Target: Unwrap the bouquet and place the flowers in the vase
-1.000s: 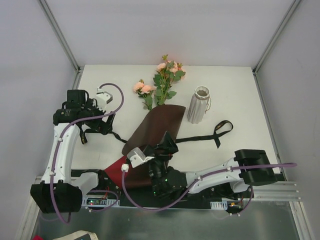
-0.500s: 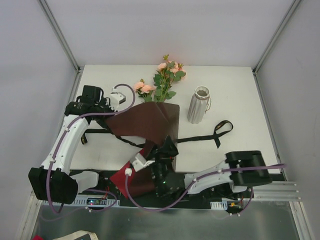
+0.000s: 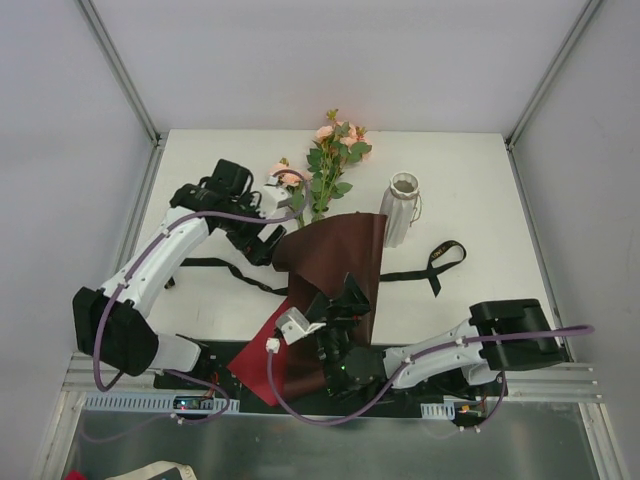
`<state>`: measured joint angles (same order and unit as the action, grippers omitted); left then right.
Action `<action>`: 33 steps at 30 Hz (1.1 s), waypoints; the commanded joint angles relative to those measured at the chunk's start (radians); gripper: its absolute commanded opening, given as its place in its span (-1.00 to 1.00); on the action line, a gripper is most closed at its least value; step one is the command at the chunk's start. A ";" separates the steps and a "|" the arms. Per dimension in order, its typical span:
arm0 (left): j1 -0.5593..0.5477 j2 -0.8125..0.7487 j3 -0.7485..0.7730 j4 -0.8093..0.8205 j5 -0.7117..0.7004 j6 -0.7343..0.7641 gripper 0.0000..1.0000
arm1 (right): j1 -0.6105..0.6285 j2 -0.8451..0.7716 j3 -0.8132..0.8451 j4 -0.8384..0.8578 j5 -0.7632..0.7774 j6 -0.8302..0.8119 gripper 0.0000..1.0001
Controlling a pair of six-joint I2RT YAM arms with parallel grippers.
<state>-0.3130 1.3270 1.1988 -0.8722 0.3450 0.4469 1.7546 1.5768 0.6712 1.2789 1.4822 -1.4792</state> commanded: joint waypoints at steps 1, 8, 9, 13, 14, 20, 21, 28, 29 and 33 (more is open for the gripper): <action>-0.133 0.081 0.139 -0.002 -0.011 -0.065 0.98 | -0.003 -0.061 0.132 0.254 0.181 -0.012 0.93; -0.242 0.274 0.242 -0.002 0.006 -0.096 0.98 | 0.006 -0.015 0.382 0.254 0.061 -0.174 0.93; -0.248 0.287 0.251 -0.001 0.018 -0.099 0.98 | 0.006 -0.014 0.428 0.252 0.037 -0.205 0.93; -0.299 0.316 0.257 0.001 0.028 -0.099 0.98 | 0.003 -0.003 0.496 0.254 -0.045 -0.286 0.93; -0.305 0.314 0.255 0.001 0.032 -0.094 0.98 | -0.009 -0.001 0.514 0.252 -0.059 -0.300 0.93; -0.334 0.267 0.283 -0.022 0.175 -0.088 0.98 | -0.186 -0.047 0.596 0.254 -0.112 -0.254 0.92; -0.334 0.264 0.309 -0.039 0.183 -0.088 0.98 | -0.217 -0.049 0.606 0.252 -0.114 -0.248 0.93; -0.128 0.057 0.130 -0.074 0.075 -0.002 0.99 | -0.455 -0.026 0.601 0.018 -0.026 -0.043 0.93; -0.112 0.042 0.045 -0.073 0.056 0.004 0.98 | -0.455 -0.038 0.590 -0.280 -0.049 0.238 0.93; -0.145 -0.043 -0.186 -0.015 -0.056 0.032 0.98 | -0.609 -0.144 0.834 -1.647 -0.523 1.450 0.91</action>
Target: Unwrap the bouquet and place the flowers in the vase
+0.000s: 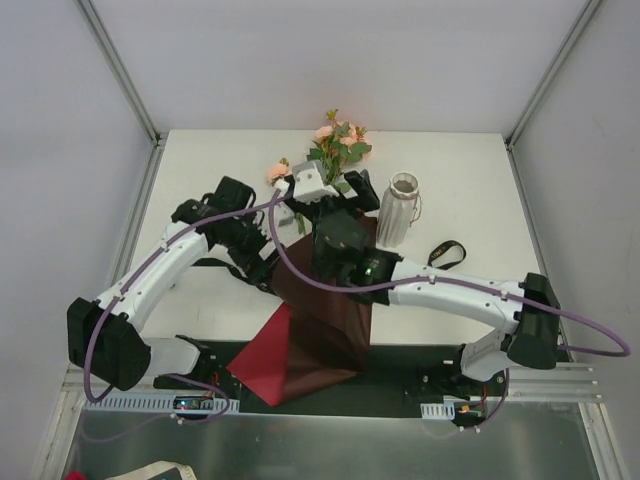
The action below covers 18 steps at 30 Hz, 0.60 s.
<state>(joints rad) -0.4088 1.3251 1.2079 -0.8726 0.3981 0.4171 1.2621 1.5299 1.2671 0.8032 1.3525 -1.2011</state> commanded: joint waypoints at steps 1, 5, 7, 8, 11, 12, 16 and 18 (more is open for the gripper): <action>-0.053 -0.071 -0.229 0.000 -0.123 0.072 0.98 | -0.250 -0.085 0.256 -1.220 -0.530 1.198 0.90; -0.094 -0.142 -0.336 -0.002 -0.122 0.084 0.98 | -0.313 0.056 0.440 -1.424 -0.762 1.177 0.99; -0.166 -0.188 -0.356 0.023 -0.130 0.080 0.98 | -0.348 0.156 0.564 -1.492 -0.802 1.195 0.99; -0.182 -0.202 -0.387 0.043 -0.142 0.072 0.98 | -0.363 0.177 0.586 -1.525 -0.837 1.198 0.99; -0.237 -0.227 -0.471 0.143 -0.235 0.063 0.98 | -0.450 0.202 0.586 -1.523 -0.961 1.284 0.99; -0.249 -0.233 -0.494 0.168 -0.260 0.060 0.98 | -0.476 0.210 0.583 -1.526 -0.992 1.307 0.99; -0.332 -0.242 -0.570 0.271 -0.357 0.031 0.98 | -0.595 0.193 0.557 -1.500 -1.124 1.347 0.97; -0.349 -0.213 -0.571 0.294 -0.358 0.025 0.98 | -0.650 0.146 0.508 -1.417 -1.268 1.348 0.96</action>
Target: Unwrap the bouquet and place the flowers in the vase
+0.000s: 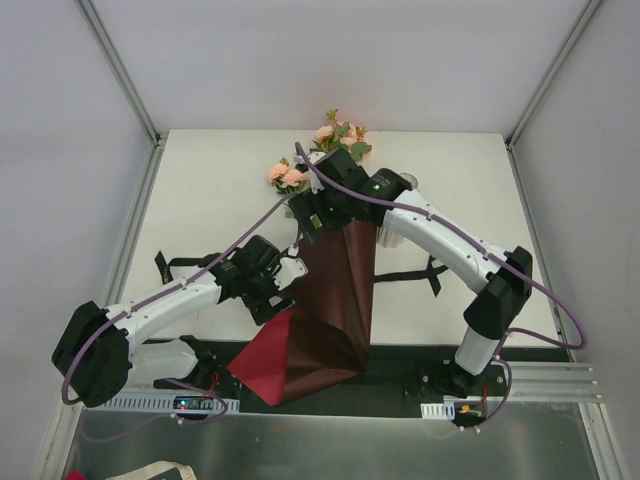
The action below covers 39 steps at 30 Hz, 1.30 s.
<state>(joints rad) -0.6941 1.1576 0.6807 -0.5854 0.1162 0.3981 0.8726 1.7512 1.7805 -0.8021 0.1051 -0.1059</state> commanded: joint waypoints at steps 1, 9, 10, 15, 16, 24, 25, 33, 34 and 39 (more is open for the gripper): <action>-0.067 -0.033 -0.044 0.012 -0.073 0.042 0.98 | -0.273 -0.090 -0.013 0.210 -0.048 0.244 0.98; -0.096 0.123 -0.125 0.117 -0.179 0.047 0.98 | -0.379 -0.226 -0.067 0.159 -0.369 0.026 0.99; -0.097 0.138 -0.133 0.140 -0.190 0.045 0.98 | -0.379 -0.246 -0.087 0.158 -0.369 0.012 0.99; -0.097 0.195 -0.127 0.168 -0.230 0.041 0.98 | -0.385 -0.375 -0.225 0.191 -0.318 0.014 0.99; -0.097 0.203 -0.118 0.167 -0.248 0.041 0.98 | -0.385 -0.395 -0.271 0.217 -0.314 0.021 0.99; 0.028 0.310 -0.027 0.194 -0.432 0.035 0.98 | -0.380 -0.538 -0.388 0.290 -0.289 0.028 0.98; 0.042 0.300 -0.017 0.194 -0.431 0.036 0.98 | -0.376 -0.542 -0.386 0.282 -0.282 0.025 0.97; 0.250 0.154 0.037 0.154 -0.395 0.111 0.98 | -0.204 -0.441 -0.245 0.239 -0.063 -0.024 0.95; 0.258 0.134 0.034 0.144 -0.392 0.117 0.98 | -0.181 -0.421 -0.222 0.236 -0.006 -0.032 0.95; 0.262 -0.024 0.071 0.052 -0.372 0.105 0.98 | -0.043 -0.213 -0.014 0.201 0.136 -0.066 0.97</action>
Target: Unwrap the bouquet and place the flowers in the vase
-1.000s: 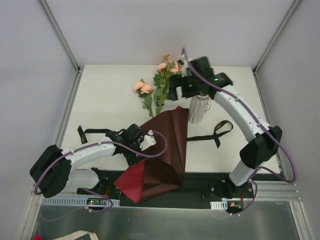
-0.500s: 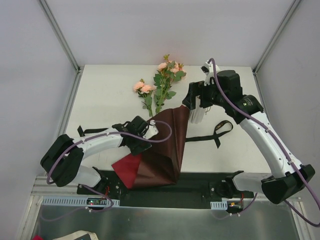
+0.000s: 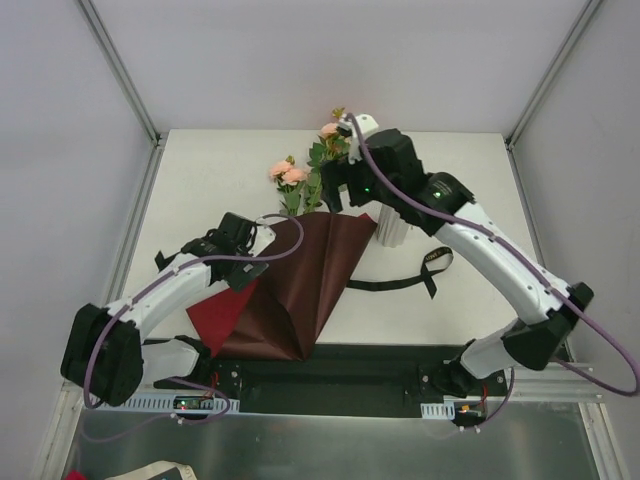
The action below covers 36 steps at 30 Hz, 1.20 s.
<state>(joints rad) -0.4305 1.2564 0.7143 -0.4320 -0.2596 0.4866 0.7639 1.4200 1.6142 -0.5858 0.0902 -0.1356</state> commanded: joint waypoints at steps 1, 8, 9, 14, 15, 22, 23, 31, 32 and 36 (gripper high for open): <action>-0.002 -0.143 0.072 -0.146 0.009 0.006 0.98 | 0.064 0.185 0.180 -0.025 0.142 -0.016 0.97; 0.047 -0.247 0.189 -0.255 0.089 -0.085 0.98 | 0.061 0.459 0.372 -0.083 0.102 -0.013 0.97; 0.049 -0.247 0.183 -0.263 0.097 -0.092 0.98 | 0.057 0.485 0.384 -0.097 0.098 -0.007 0.97; 0.058 -0.232 0.169 -0.297 0.257 -0.155 0.98 | 0.067 0.510 0.325 -0.085 0.127 0.002 0.93; 0.056 -0.227 0.160 -0.304 0.307 -0.161 0.98 | 0.064 0.481 0.294 -0.044 0.149 0.004 0.93; -0.060 -0.060 0.185 -0.262 0.333 -0.164 0.98 | 0.029 0.093 0.181 0.127 0.215 -0.022 0.96; -0.080 -0.042 0.183 -0.254 0.306 -0.158 0.98 | 0.015 0.062 0.187 0.138 0.217 -0.024 0.97; -0.185 0.069 0.137 -0.134 0.079 -0.140 0.98 | -0.002 -0.153 0.185 0.205 0.226 -0.076 0.99; -0.185 0.075 0.145 -0.101 0.048 -0.151 0.98 | -0.002 -0.165 0.175 0.221 0.224 -0.076 0.99; -0.203 0.068 0.172 -0.008 -0.053 -0.206 0.98 | 0.000 -0.228 0.075 0.277 0.201 -0.071 0.99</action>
<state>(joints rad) -0.6159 1.3373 0.8589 -0.5564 -0.1677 0.3344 0.7597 1.1698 1.7901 -0.3389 0.2989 -0.1902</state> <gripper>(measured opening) 0.991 0.995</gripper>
